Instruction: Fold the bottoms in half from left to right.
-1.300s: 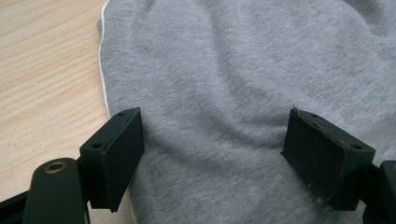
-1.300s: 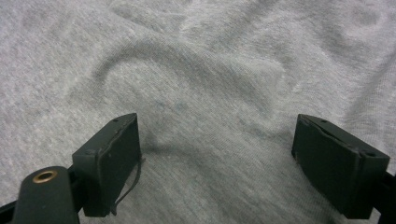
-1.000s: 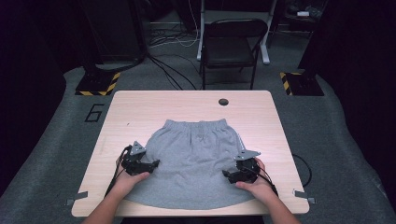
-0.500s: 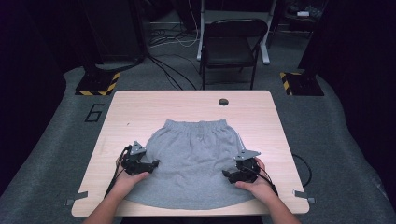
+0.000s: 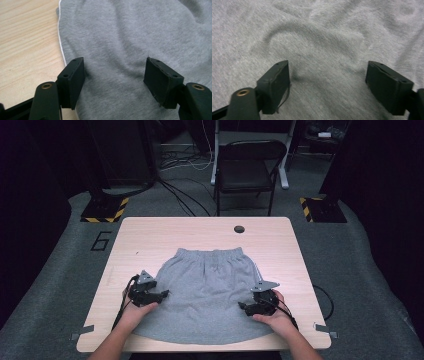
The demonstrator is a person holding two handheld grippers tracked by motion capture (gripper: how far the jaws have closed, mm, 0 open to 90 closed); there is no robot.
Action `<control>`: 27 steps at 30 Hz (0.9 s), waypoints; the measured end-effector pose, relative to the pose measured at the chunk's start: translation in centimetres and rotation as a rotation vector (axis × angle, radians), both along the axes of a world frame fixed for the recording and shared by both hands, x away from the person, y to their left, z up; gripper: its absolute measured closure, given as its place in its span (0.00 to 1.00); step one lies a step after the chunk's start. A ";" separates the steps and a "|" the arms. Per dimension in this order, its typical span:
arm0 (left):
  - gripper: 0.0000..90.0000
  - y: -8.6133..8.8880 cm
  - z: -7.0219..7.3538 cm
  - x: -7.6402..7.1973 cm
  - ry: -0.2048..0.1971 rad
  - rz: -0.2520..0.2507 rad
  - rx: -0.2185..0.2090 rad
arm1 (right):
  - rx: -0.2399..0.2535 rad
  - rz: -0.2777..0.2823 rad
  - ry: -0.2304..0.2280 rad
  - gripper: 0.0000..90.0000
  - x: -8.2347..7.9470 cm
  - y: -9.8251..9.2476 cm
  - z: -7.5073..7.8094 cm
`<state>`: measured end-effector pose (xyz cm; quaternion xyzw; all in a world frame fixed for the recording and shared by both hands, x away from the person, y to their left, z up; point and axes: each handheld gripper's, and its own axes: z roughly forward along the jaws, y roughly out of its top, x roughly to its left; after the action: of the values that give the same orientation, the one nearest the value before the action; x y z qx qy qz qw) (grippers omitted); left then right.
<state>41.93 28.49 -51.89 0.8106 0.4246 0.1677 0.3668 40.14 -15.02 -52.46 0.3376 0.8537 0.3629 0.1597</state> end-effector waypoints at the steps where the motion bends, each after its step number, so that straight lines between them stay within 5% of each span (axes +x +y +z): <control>1: 0.37 0.0 0.1 0.0 0.004 0.011 -0.013 | -0.003 0.004 0.001 0.28 0.0 0.0 0.1; 9: 0.43 1.1 0.9 0.4 0.019 0.084 -0.021 | -0.005 -0.013 -0.001 0.49 -0.9 0.0 1.3; 16: 0.45 1.3 0.5 0.8 0.024 0.120 -0.009 | 0.027 -0.048 -0.059 0.50 -1.6 -0.4 2.4; 22: 0.49 1.2 0.1 1.8 0.035 0.147 -0.030 | 0.060 -0.059 -0.044 0.49 -1.8 -0.4 2.7; 27: 0.57 0.8 0.4 2.9 0.051 0.148 0.009 | 0.061 -0.057 -0.055 0.48 -1.9 -0.2 3.0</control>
<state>44.81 29.28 -51.49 0.7826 0.4918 0.1755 0.3389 38.19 -15.24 -49.46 0.3566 0.8275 0.3932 0.1831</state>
